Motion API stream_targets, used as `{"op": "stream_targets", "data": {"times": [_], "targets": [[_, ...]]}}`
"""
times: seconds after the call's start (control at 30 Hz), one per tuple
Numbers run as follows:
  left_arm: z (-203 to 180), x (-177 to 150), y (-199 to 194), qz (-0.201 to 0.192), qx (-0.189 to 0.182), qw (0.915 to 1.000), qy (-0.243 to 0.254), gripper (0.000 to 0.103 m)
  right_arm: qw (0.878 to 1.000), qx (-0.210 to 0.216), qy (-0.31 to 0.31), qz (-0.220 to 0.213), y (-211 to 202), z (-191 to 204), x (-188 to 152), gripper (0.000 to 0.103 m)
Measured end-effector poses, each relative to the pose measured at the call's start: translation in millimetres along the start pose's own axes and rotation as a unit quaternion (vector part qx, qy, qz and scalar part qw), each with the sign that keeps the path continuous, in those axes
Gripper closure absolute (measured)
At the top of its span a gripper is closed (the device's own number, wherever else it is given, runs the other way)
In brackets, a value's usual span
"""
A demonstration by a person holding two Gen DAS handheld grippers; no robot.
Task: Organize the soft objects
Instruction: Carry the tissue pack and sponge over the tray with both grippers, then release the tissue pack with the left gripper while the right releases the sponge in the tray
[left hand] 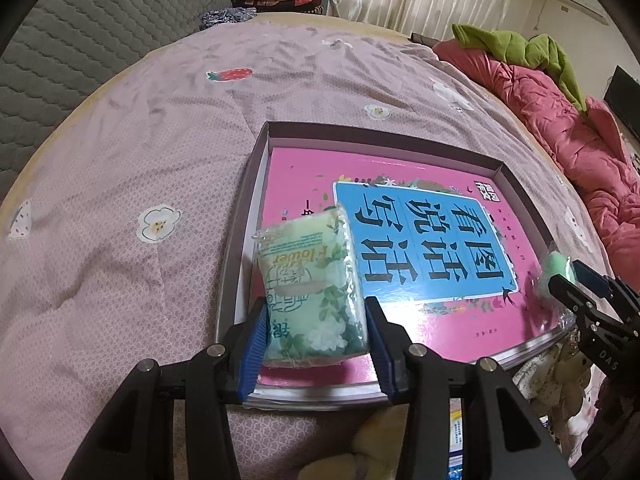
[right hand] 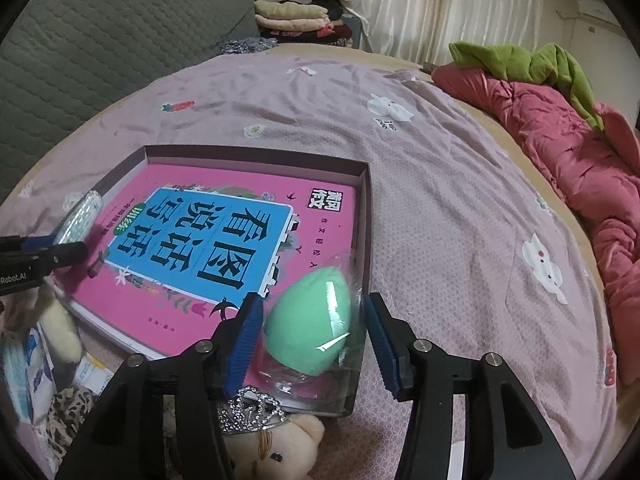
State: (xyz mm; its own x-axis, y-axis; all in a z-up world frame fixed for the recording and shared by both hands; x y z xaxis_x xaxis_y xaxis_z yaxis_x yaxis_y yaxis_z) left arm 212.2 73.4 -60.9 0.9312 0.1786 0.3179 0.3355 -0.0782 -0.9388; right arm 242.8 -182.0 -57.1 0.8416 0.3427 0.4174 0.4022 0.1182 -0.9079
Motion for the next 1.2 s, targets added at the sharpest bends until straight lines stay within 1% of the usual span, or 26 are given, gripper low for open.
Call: {"op": "stream_targets", "data": {"times": [0.13,0.47,0.53,0.67,0.87,1.0,1.2], "targets": [[0.3,0.1,-0.2,0.000,0.003,1.0000,0.002,0.056,1.000,-0.004,0.006,0.000,0.3,-3.4,-0.4,0.042],[0.6,-0.9,-1.4,0.000,0.003,1.0000,0.002,0.055,1.000,-0.013,0.003,-0.014,-6.7,-2.7,0.2,0.039],[0.7,-0.8,-1.8,0.000,0.002,1.0000,0.001,0.055,1.000,-0.014,0.001,-0.013,-7.0,-2.7,0.1,0.035],[0.4,-0.4,-2.5,-0.001,0.002,1.0000,0.002,0.054,1.000,-0.014,0.004,-0.009,-5.5,-4.3,0.0,0.035],[1.0,-0.6,-12.5,-0.017,-0.019,0.9997,0.001,0.051,1.000,-0.020,0.005,-0.013,-8.1,-6.3,-1.1,0.034],[4.0,-0.5,-16.7,-0.023,-0.015,0.9996,0.000,0.050,1.000,-0.021,0.009,-0.002,-4.8,-8.6,-2.4,0.032],[5.5,-0.4,-19.0,-0.029,-0.018,0.9994,-0.001,0.050,1.000,-0.021,0.012,0.002,-2.6,-10.1,-2.7,0.031]]}}
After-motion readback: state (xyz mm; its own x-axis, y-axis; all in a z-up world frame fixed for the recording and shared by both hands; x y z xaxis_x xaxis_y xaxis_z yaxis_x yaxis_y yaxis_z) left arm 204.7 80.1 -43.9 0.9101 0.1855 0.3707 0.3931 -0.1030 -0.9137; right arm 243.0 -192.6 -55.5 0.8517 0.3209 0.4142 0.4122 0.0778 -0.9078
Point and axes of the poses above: each gripper's, at about its wrist camera, not at the fingertips, and y roughly the way its jaws point, z to its left, x to its top, the point moved 2 cm from there along y, roughly the way its jaws point, and after that the axes turned 13 degrees about z, right-handed, at the moved point
